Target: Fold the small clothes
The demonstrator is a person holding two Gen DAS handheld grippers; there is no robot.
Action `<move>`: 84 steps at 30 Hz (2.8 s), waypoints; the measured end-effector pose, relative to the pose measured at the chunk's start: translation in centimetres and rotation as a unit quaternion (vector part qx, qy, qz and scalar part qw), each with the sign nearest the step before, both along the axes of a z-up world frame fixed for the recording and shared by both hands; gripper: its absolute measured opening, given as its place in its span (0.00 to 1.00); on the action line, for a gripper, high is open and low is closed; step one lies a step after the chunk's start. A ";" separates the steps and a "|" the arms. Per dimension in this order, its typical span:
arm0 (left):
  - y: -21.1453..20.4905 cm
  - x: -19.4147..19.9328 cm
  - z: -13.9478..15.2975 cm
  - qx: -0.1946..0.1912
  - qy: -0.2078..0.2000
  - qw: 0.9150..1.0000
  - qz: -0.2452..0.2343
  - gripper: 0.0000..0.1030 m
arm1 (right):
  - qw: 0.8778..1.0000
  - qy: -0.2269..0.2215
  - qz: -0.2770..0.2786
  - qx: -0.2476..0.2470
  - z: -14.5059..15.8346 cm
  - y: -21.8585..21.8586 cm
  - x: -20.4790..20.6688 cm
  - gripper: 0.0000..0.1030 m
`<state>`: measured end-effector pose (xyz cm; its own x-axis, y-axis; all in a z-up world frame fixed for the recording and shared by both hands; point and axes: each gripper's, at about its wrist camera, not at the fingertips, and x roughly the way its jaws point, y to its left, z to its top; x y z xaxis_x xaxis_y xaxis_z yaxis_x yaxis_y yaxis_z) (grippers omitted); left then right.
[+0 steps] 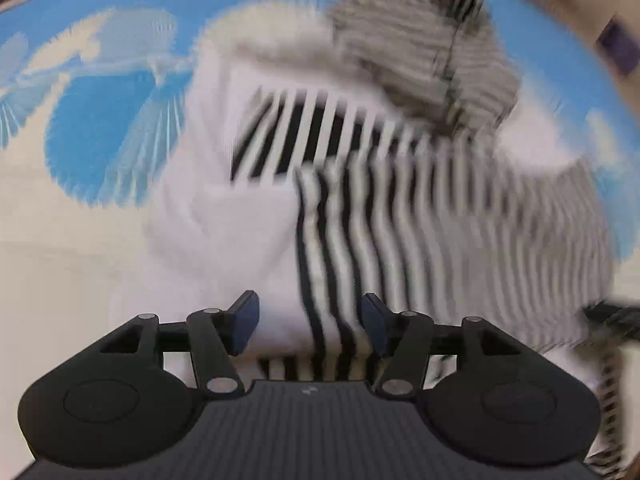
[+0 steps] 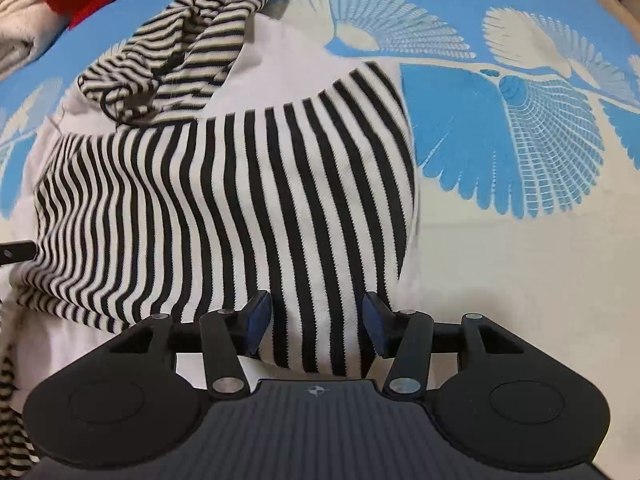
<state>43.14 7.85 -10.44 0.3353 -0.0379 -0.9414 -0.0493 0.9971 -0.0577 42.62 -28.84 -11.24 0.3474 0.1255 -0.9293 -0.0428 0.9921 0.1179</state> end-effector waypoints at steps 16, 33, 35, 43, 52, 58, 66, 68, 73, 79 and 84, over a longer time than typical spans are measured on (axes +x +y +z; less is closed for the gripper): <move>-5.8 -1.9 6.9 0.086 -0.109 0.989 -0.043 0.79 | 0.980 -0.198 0.010 0.013 8.6 6.4 -1.7 0.53; -2.8 0.2 9.4 0.068 -0.132 0.987 0.056 0.83 | 0.982 -0.189 -0.010 0.001 8.0 6.7 -1.3 0.53; -3.1 0.1 9.6 0.077 -0.141 0.986 0.051 0.84 | 0.982 -0.188 -0.011 -0.005 7.9 6.7 -1.3 0.53; -3.1 0.0 9.8 0.063 -0.146 0.986 0.056 0.84 | 0.981 -0.190 -0.007 -0.029 7.6 7.0 -1.4 0.53; -3.2 0.1 9.6 0.057 -0.137 0.988 0.044 0.84 | 0.981 -0.189 -0.004 -0.049 7.3 7.2 -1.4 0.54; -3.5 0.3 9.5 0.048 -0.133 0.989 0.042 0.84 | 0.981 -0.188 -0.012 -0.048 7.4 6.8 -1.4 0.54; -4.3 0.7 8.6 0.038 -0.127 0.991 0.035 0.84 | 0.981 -0.191 -0.013 -0.036 7.9 6.4 -1.7 0.53; -4.3 0.7 8.2 0.042 -0.126 0.991 0.033 0.84 | 0.980 -0.193 -0.009 -0.040 8.0 6.3 -1.9 0.53; -4.1 0.5 7.9 0.045 -0.139 0.989 0.023 0.84 | 0.980 -0.193 -0.007 -0.053 8.3 5.6 -1.7 0.54; -3.6 0.6 8.0 0.037 -0.193 0.980 0.005 0.62 | 0.982 -0.183 -0.028 -0.042 8.7 3.4 -1.9 0.54; -2.5 0.9 8.5 0.042 -0.226 0.973 0.010 0.16 | 0.983 -0.176 -0.038 -0.030 9.1 1.4 -2.3 0.54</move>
